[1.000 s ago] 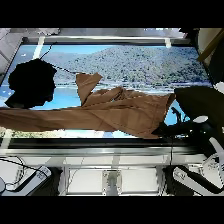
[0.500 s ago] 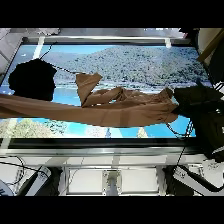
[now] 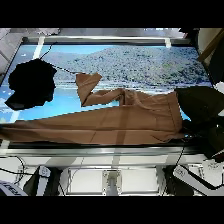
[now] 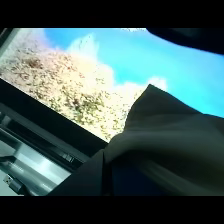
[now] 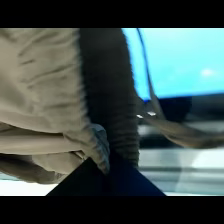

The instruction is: Fold the clothes and pants, and hang the long-sleeved shirts on hangers.

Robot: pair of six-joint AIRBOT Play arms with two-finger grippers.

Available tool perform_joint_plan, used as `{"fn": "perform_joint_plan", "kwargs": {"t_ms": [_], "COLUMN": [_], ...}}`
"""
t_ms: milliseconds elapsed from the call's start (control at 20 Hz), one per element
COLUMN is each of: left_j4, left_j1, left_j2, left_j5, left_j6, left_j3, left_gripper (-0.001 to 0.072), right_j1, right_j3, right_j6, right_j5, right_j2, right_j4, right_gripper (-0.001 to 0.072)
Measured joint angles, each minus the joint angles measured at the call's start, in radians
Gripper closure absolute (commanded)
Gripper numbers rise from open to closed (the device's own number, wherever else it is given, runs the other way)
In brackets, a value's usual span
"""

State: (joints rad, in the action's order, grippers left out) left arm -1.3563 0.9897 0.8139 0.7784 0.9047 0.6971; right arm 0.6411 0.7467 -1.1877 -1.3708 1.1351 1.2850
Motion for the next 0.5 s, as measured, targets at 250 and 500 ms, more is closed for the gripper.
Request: {"fn": "perform_joint_plan", "kwargs": {"t_ms": [250, 500], "left_j4": [-0.005, -0.055], "left_j1": [0.014, 0.016], "left_j2": [0.062, 0.114], "left_j5": [0.010, 0.076], "left_j6": [-0.050, -0.064], "left_j3": [-0.049, -0.058], "left_gripper": [0.0691, 0.0058], "right_j1": [0.032, 0.039], "right_j3": [-0.043, -0.026], "right_j6": [0.000, -0.006], "right_j5": [0.019, -0.039], "right_j2": [0.000, 0.000], "right_j4": [0.054, 0.072], "right_gripper": [0.0592, 0.0296]}}
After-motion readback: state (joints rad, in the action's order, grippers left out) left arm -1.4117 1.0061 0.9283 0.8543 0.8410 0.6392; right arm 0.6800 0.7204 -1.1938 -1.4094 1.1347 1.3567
